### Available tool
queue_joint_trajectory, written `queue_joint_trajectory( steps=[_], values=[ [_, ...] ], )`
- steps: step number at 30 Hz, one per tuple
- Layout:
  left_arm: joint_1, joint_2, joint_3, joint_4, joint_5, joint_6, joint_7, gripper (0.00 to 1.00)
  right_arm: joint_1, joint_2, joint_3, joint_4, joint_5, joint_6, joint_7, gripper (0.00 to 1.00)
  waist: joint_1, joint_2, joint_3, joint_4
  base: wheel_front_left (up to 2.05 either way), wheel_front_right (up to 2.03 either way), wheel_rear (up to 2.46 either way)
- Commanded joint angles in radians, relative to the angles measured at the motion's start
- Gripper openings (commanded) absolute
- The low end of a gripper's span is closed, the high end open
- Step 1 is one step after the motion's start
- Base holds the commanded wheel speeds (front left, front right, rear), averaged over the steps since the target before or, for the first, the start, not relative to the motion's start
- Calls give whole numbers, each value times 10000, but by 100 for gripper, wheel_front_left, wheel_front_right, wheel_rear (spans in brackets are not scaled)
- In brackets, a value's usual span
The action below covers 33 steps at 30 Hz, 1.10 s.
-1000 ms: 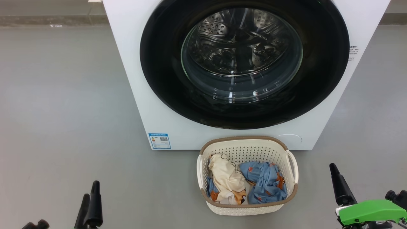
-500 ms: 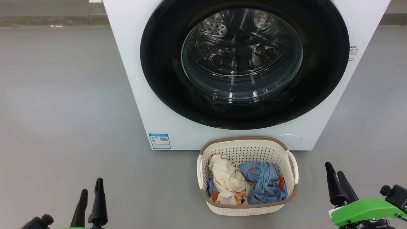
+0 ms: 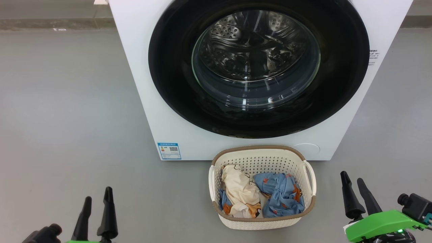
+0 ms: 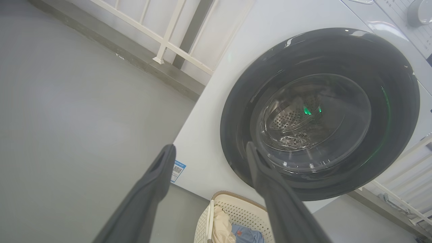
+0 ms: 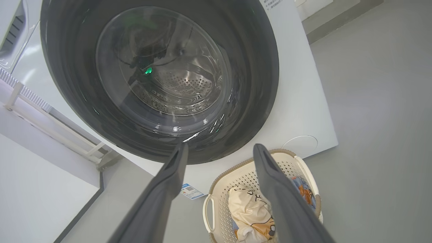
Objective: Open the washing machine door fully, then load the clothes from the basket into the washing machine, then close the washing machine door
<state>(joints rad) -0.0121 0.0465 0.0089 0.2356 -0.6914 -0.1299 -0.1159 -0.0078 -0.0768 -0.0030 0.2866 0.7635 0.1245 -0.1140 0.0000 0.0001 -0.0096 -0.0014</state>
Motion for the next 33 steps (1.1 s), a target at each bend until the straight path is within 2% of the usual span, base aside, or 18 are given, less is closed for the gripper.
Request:
queue_joint_trajectory(
  steps=[1, 23, 33],
  values=[
    [-235, 208, 170, -336, 457, -4, -169, 100, -387, -213, 214, -320, -451, 40, -178, 100, 0, -1, -7, -1, 0, 0, 0],
    [-284, 278, 114, -339, 2758, -6, -816, 100, -294, -351, 455, -525, -2703, 51, -830, 100, 0, -1, -28, -22, 0, 0, 0],
    [-293, 275, 105, -344, 3470, -7, -1110, 100, -183, -377, 436, -560, -3693, 56, -1126, 100, 0, -1, -75, -86, 0, 0, 0]
  ],
)
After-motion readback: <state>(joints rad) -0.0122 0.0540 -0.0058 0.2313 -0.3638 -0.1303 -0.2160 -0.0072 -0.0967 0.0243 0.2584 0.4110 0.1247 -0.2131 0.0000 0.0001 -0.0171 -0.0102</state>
